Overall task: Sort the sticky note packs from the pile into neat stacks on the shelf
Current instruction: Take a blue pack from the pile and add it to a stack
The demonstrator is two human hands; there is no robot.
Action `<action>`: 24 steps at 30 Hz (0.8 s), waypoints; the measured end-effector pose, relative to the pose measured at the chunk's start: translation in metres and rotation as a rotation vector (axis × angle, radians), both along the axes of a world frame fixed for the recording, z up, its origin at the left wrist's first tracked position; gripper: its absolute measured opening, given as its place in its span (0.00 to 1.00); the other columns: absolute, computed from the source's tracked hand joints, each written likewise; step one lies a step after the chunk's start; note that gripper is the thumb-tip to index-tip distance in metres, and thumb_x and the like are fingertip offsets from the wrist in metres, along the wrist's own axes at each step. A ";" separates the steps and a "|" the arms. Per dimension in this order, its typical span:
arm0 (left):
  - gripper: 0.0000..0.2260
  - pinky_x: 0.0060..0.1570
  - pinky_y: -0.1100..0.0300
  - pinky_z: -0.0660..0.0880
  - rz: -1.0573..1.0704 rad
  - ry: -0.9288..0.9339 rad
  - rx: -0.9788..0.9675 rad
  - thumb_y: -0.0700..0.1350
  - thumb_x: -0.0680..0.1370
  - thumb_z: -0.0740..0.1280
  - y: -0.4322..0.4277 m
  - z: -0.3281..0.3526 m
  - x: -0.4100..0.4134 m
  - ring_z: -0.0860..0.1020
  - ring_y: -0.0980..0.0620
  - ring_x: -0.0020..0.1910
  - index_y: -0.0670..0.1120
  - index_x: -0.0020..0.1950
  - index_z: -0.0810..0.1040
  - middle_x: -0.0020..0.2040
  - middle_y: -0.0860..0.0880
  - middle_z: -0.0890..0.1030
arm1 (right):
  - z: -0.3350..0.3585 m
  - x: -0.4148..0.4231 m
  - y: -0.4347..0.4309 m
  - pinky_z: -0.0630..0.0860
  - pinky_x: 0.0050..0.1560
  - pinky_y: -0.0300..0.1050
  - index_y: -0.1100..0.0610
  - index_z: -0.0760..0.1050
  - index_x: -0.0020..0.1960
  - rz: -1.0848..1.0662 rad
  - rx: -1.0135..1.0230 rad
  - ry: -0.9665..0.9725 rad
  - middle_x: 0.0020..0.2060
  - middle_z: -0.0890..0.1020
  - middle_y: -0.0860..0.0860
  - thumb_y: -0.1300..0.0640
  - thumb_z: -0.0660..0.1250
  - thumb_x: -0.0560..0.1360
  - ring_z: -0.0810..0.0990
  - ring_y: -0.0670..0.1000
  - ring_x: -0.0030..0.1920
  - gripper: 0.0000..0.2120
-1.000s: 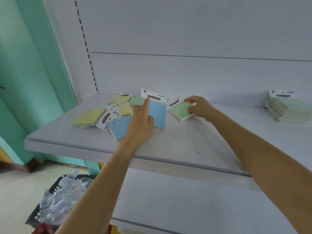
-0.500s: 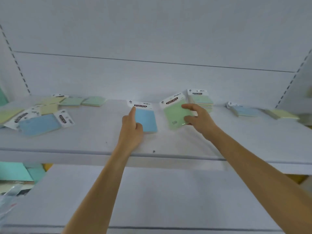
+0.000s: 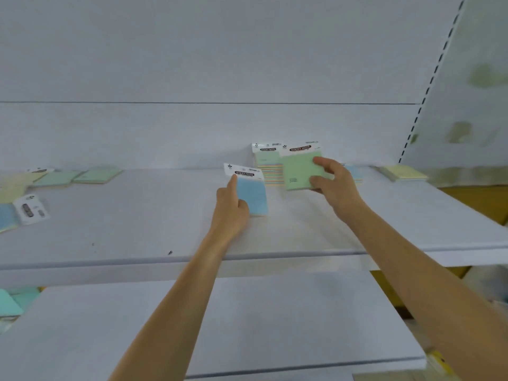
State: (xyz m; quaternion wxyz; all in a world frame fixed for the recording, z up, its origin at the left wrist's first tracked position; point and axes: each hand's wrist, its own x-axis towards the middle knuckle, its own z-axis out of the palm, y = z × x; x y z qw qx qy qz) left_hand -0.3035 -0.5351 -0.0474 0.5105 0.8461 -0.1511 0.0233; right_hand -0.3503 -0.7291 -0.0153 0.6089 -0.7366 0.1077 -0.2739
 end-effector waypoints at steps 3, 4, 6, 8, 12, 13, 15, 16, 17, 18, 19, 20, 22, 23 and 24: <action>0.26 0.43 0.68 0.59 0.026 0.029 -0.033 0.35 0.78 0.53 -0.002 -0.004 0.006 0.68 0.45 0.64 0.46 0.75 0.53 0.68 0.39 0.64 | 0.019 0.034 0.000 0.75 0.54 0.46 0.63 0.69 0.65 0.005 0.038 -0.014 0.55 0.67 0.55 0.71 0.61 0.73 0.72 0.53 0.54 0.21; 0.26 0.42 0.68 0.59 0.028 0.030 -0.044 0.35 0.78 0.53 -0.002 -0.005 0.007 0.68 0.45 0.64 0.45 0.75 0.53 0.68 0.39 0.64 | 0.026 0.047 0.002 0.76 0.56 0.47 0.63 0.68 0.65 0.007 0.040 -0.007 0.55 0.68 0.55 0.71 0.61 0.73 0.73 0.53 0.53 0.21; 0.26 0.39 0.69 0.58 0.019 0.021 -0.052 0.34 0.78 0.53 -0.001 -0.006 0.008 0.69 0.46 0.60 0.44 0.75 0.53 0.67 0.38 0.65 | 0.036 0.075 0.007 0.76 0.60 0.51 0.63 0.68 0.66 0.008 -0.003 0.037 0.55 0.70 0.55 0.70 0.61 0.73 0.75 0.56 0.53 0.22; 0.26 0.38 0.69 0.58 -0.002 0.006 -0.054 0.34 0.78 0.52 -0.001 -0.007 0.007 0.67 0.49 0.53 0.44 0.75 0.52 0.65 0.38 0.65 | 0.040 0.101 0.012 0.74 0.62 0.52 0.63 0.67 0.67 0.000 -0.102 0.103 0.60 0.73 0.58 0.69 0.61 0.72 0.76 0.59 0.58 0.23; 0.26 0.36 0.67 0.58 -0.041 0.001 -0.069 0.34 0.78 0.52 0.001 -0.010 0.004 0.65 0.54 0.44 0.45 0.75 0.52 0.58 0.43 0.66 | 0.029 0.136 0.011 0.69 0.61 0.46 0.59 0.68 0.67 -0.080 -0.330 0.276 0.65 0.74 0.58 0.63 0.61 0.73 0.73 0.56 0.61 0.22; 0.26 0.36 0.68 0.58 -0.044 -0.005 -0.072 0.34 0.78 0.52 0.001 -0.011 0.003 0.65 0.55 0.43 0.45 0.75 0.51 0.56 0.46 0.64 | 0.024 0.140 0.010 0.67 0.62 0.46 0.58 0.69 0.66 -0.122 -0.404 0.335 0.64 0.74 0.57 0.61 0.61 0.73 0.70 0.57 0.64 0.21; 0.26 0.37 0.70 0.58 -0.042 -0.022 -0.070 0.34 0.78 0.52 0.002 -0.013 0.002 0.64 0.55 0.43 0.44 0.75 0.51 0.54 0.48 0.62 | 0.015 0.143 0.007 0.65 0.61 0.46 0.55 0.74 0.62 -0.184 -0.550 0.442 0.63 0.73 0.57 0.58 0.59 0.74 0.65 0.60 0.65 0.17; 0.26 0.37 0.70 0.59 -0.043 -0.028 -0.068 0.34 0.78 0.52 0.002 -0.013 0.002 0.65 0.55 0.43 0.44 0.75 0.51 0.54 0.48 0.62 | 0.012 0.142 0.005 0.64 0.61 0.47 0.53 0.74 0.61 -0.194 -0.594 0.465 0.63 0.73 0.57 0.56 0.58 0.74 0.64 0.60 0.65 0.17; 0.26 0.38 0.71 0.58 -0.044 -0.030 -0.067 0.34 0.78 0.52 0.002 -0.014 0.002 0.65 0.55 0.44 0.44 0.75 0.51 0.54 0.48 0.62 | 0.010 0.141 0.003 0.64 0.62 0.47 0.52 0.74 0.62 -0.191 -0.615 0.460 0.63 0.72 0.57 0.55 0.57 0.75 0.63 0.60 0.66 0.17; 0.26 0.38 0.71 0.58 -0.042 -0.031 -0.068 0.34 0.78 0.52 0.003 -0.014 0.001 0.65 0.55 0.44 0.44 0.75 0.51 0.55 0.46 0.64 | 0.009 0.138 0.000 0.63 0.63 0.48 0.52 0.72 0.64 -0.182 -0.628 0.426 0.64 0.71 0.57 0.55 0.57 0.75 0.62 0.60 0.66 0.18; 0.26 0.38 0.71 0.58 -0.038 -0.030 -0.070 0.34 0.78 0.52 0.004 -0.014 0.001 0.64 0.55 0.44 0.44 0.75 0.51 0.57 0.44 0.65 | 0.010 0.135 -0.005 0.62 0.64 0.48 0.52 0.70 0.66 -0.179 -0.655 0.370 0.65 0.70 0.57 0.54 0.58 0.76 0.61 0.59 0.67 0.19; 0.26 0.38 0.71 0.58 -0.035 -0.029 -0.072 0.34 0.79 0.52 0.005 -0.014 0.000 0.64 0.54 0.45 0.45 0.75 0.51 0.60 0.43 0.66 | 0.011 0.130 -0.012 0.61 0.66 0.48 0.53 0.69 0.67 -0.184 -0.701 0.309 0.66 0.70 0.57 0.53 0.58 0.76 0.61 0.59 0.68 0.20; 0.26 0.38 0.71 0.58 -0.036 -0.020 -0.071 0.35 0.79 0.52 0.006 -0.012 -0.001 0.64 0.54 0.46 0.45 0.75 0.51 0.63 0.41 0.66 | 0.013 0.114 -0.033 0.60 0.67 0.49 0.55 0.67 0.68 -0.223 -0.804 0.229 0.67 0.68 0.58 0.53 0.58 0.77 0.61 0.60 0.68 0.20; 0.25 0.38 0.71 0.58 -0.036 -0.012 -0.069 0.35 0.79 0.52 0.005 -0.012 -0.001 0.64 0.54 0.47 0.46 0.75 0.51 0.64 0.41 0.65 | 0.012 0.105 -0.047 0.60 0.68 0.51 0.56 0.66 0.69 -0.251 -0.855 0.223 0.67 0.68 0.58 0.53 0.58 0.77 0.62 0.60 0.68 0.21; 0.25 0.38 0.71 0.58 -0.031 -0.007 -0.068 0.35 0.79 0.52 0.005 -0.012 0.000 0.64 0.54 0.48 0.46 0.75 0.51 0.65 0.41 0.65 | 0.010 0.095 -0.062 0.60 0.68 0.52 0.57 0.66 0.69 -0.279 -0.903 0.240 0.68 0.67 0.59 0.53 0.58 0.77 0.62 0.61 0.68 0.21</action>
